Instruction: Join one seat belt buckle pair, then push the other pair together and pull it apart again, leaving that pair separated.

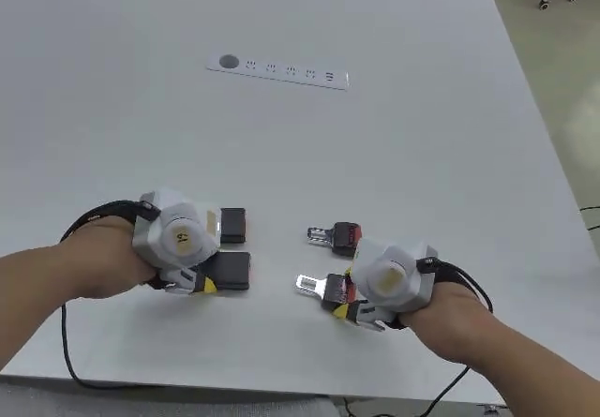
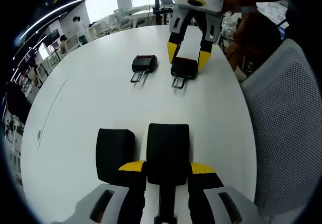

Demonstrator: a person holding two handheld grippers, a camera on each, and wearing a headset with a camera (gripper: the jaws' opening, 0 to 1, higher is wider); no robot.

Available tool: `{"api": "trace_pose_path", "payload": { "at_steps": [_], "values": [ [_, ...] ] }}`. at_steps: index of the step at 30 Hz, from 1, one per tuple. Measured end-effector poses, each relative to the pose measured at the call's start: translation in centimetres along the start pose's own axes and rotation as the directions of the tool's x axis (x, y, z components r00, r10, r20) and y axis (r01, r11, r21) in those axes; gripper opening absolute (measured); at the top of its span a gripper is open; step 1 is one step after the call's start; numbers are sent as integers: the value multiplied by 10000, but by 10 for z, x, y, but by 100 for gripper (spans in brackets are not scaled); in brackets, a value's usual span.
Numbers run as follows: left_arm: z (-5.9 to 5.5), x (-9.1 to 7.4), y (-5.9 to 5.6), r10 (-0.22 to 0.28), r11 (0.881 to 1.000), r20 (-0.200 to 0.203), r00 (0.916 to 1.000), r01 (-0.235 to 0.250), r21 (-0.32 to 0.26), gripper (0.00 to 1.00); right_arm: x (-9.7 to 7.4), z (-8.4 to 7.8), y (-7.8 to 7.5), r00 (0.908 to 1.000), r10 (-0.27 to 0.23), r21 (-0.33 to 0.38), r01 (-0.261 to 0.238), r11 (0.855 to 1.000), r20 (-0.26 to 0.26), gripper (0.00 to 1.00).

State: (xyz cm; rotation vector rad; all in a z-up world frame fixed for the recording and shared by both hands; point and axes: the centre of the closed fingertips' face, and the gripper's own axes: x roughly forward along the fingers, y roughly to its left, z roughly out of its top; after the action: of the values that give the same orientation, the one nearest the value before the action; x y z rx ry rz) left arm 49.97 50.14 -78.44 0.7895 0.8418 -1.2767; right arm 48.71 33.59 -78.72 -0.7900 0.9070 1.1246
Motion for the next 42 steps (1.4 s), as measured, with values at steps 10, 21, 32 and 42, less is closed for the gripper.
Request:
{"api": "trace_pose_path", "payload": {
  "at_steps": [10,21,32,42],
  "values": [
    [-5,4,-9,-162,9939,-533,9984,219,1077,33,10,-1,0,9968,787,-1066,-799,9911,-152,31],
    [-7,5,-11,-233,9979,-478,9986,262,597,32,11,-1,2,9913,1288,-1068,-1255,9863,253,32],
    [-7,5,-12,-329,9975,-530,9981,361,610,32,12,1,1,9904,1377,-1362,-1381,9810,-126,32],
    [-7,6,-11,-320,9985,-513,9982,342,428,32,17,19,6,9918,1279,-1171,-1265,9850,49,32]
  ]
}}
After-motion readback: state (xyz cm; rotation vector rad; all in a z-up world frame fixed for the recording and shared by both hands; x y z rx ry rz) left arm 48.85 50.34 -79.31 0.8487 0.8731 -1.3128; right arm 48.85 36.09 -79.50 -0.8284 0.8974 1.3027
